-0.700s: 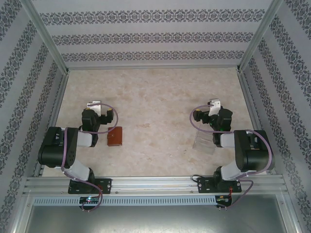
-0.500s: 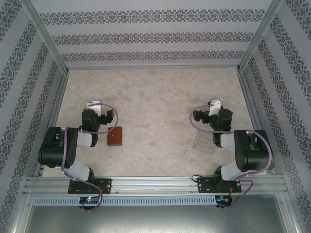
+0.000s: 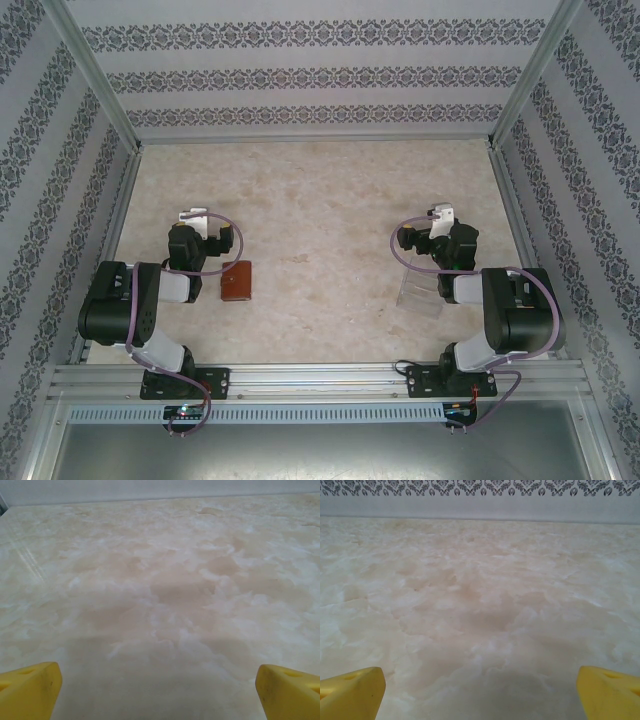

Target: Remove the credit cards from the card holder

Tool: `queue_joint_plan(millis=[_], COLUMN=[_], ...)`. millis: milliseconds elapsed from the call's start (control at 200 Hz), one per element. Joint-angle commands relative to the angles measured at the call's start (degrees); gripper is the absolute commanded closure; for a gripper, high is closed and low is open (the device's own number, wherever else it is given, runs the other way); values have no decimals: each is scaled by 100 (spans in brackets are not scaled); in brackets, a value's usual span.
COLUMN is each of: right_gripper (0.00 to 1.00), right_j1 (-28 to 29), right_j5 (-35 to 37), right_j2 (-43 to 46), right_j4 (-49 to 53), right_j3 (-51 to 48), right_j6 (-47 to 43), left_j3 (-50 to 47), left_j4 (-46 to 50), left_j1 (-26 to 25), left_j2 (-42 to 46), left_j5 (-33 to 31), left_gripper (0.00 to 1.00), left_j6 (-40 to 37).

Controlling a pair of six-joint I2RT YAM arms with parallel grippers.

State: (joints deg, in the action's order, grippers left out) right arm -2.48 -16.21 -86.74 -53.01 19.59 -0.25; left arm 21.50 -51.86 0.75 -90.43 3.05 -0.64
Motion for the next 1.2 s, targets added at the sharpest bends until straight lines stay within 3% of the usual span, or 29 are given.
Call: queue_joint_plan(millis=[0, 625, 879, 999, 1194], right_gripper=[2, 2, 2, 2, 2], right_j1=[-7, -7, 69, 230, 450], right_j5=[-190, -176, 695, 1237, 1803], right_j2=[-32, -26, -34, 71, 567], right_j4=[-201, -201, -43, -1, 714], right_j3=[-26, -26, 186, 167, 308], right_j6=[-64, -52, 157, 148, 69], left_j3=[65, 65, 97, 127, 397], left_j4=[-150, -143, -100, -37, 926], left_j1=[-49, -49, -45, -49, -58], left_j2=[-27, -28, -41, 1, 527], left_j5=[109, 124, 128, -235, -553], left_gripper=[0, 0, 0, 0, 0], left_j6=[-50, -46, -41, 59, 153])
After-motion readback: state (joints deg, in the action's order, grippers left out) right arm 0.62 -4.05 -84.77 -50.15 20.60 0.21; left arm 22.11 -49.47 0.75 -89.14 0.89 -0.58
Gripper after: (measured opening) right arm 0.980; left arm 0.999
